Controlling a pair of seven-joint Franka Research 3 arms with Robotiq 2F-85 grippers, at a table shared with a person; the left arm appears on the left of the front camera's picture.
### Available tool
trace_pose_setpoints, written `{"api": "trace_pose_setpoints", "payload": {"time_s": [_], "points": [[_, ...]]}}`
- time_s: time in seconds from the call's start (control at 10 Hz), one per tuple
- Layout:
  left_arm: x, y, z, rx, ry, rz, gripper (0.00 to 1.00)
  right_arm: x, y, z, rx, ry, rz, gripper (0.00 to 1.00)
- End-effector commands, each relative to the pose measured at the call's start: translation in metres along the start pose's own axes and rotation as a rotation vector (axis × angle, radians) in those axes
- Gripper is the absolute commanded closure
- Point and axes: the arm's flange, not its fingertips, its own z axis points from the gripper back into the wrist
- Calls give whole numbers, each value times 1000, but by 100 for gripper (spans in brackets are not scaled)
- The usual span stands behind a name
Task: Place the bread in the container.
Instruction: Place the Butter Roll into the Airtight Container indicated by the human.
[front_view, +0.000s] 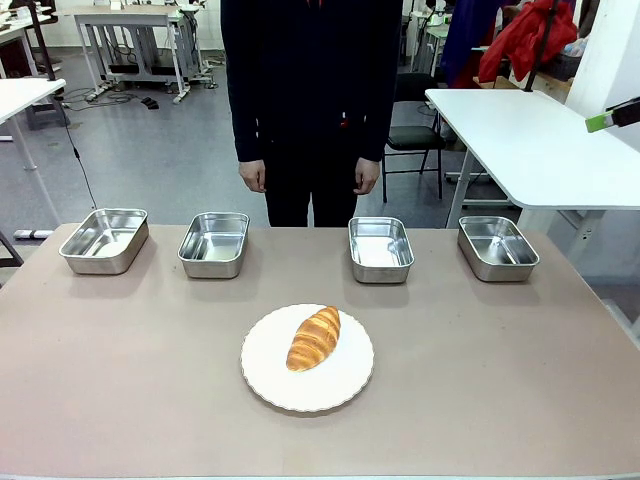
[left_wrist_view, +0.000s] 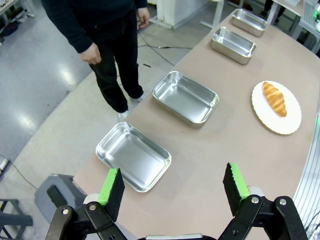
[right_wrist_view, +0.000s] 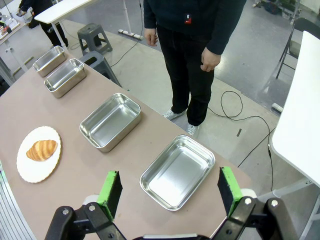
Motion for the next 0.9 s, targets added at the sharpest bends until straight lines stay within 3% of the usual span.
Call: {"api": "trace_pose_setpoints", "payload": {"time_s": [0.0, 0.8], "points": [[1, -1, 0, -4, -2, -6, 0, 1, 1, 0, 3, -7, 2, 0], [1, -1, 0, -4, -2, -6, 0, 1, 1, 0, 3, -7, 2, 0]]}}
